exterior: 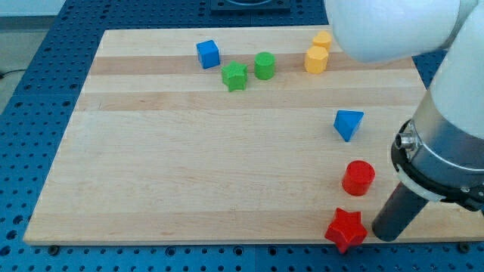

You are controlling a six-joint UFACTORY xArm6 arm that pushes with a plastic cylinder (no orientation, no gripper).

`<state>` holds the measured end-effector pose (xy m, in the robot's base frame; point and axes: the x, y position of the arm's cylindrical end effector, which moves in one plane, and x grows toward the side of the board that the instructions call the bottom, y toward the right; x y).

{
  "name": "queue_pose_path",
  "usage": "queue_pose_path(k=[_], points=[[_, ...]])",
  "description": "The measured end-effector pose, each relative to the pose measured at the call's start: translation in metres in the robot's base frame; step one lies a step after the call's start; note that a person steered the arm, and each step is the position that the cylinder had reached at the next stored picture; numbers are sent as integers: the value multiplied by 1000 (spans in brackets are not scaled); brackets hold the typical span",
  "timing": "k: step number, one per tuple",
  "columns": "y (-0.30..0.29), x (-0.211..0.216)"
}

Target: Slide the red circle into the into the yellow blocks

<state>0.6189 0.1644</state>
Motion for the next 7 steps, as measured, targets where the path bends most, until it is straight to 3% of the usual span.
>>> queue_pose_path(k=[3,5,6,7], points=[[-106,-9],[-10,-75],[30,-87],[15,-83]])
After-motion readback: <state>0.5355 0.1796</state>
